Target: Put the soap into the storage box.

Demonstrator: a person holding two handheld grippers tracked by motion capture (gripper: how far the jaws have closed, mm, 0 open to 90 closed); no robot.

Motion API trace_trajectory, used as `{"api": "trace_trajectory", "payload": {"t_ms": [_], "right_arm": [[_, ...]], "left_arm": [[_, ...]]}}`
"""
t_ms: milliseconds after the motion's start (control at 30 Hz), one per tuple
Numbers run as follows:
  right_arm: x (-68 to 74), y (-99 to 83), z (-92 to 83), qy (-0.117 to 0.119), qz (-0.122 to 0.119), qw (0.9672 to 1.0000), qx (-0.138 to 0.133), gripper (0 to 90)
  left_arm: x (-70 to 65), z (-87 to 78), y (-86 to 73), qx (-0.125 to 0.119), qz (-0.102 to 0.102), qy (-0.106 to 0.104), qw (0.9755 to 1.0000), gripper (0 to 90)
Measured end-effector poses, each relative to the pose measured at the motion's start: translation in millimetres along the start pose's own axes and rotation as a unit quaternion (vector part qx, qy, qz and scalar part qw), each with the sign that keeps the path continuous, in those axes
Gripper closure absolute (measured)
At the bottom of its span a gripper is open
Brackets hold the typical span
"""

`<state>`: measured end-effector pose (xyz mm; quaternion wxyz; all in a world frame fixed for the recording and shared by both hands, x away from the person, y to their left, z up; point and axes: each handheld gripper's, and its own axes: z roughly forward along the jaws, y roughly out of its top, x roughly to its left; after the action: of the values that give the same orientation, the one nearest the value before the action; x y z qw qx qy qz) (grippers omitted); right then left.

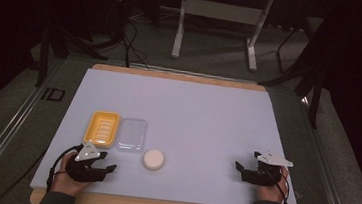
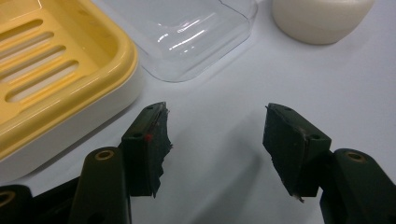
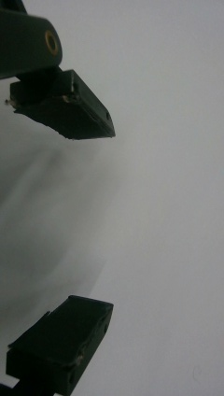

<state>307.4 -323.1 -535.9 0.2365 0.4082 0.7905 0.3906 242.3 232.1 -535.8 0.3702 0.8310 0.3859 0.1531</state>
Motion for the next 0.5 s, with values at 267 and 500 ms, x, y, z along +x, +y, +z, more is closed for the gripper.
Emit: {"api": "trace_trajectory", "payload": {"t_ms": [267,500], "right_arm": [[-1.3,-0.5,-0.9,0.008,0.002,1.0,-0.005,16.4],[0.6,0.0,0.2,0.007,-0.008,0.9999,0.001,16.4]], "left_arm": [[-0.9,-0.9,4.5,0.013,0.0,-0.004,0.9999,41.6],[-1.7,-1.0,9.4,0.039,0.023,-0.007,0.999,41.6]]}}
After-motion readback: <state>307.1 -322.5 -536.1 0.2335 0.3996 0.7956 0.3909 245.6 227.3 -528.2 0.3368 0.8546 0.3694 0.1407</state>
